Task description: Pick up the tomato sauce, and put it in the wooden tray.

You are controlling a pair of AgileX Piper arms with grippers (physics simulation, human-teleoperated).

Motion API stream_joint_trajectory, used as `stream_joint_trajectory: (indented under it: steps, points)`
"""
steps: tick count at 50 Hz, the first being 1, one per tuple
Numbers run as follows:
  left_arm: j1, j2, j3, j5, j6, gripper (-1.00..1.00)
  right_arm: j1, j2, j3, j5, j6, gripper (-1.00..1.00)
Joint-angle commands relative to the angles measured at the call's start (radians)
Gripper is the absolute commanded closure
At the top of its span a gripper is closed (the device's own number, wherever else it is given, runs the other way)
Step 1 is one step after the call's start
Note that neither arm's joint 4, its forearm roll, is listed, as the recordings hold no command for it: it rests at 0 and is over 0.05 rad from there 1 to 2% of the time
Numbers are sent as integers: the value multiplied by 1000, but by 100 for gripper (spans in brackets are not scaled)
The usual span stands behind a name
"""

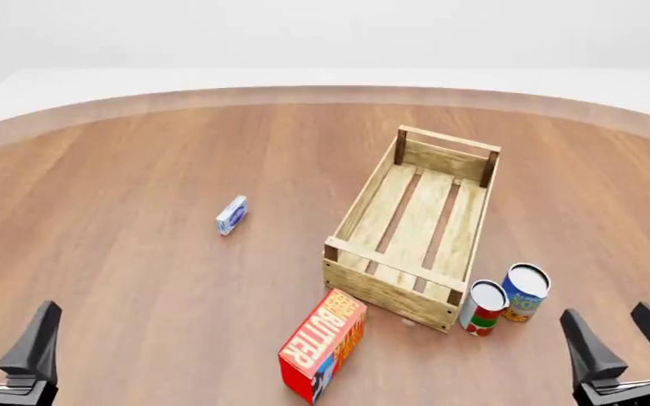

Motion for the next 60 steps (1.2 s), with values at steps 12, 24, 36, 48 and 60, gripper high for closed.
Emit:
stream_joint_trajectory:
  steps: [12, 24, 36, 48, 60]
  points:
    - [0, 0, 0, 0, 0, -100, 60, 227, -24, -98, -7, -100]
    - [0, 0, 0, 0, 0, -100, 72, 291, -38, -120, 28, -100]
    - [0, 0, 0, 0, 0, -100, 77, 328, -59, -111, 49, -100]
    - [0, 0, 0, 0, 0, -100, 85, 372, -74, -102, 50, -100]
    - [0, 0, 0, 0, 0, -100, 89, 435, -93, -114, 42, -100]
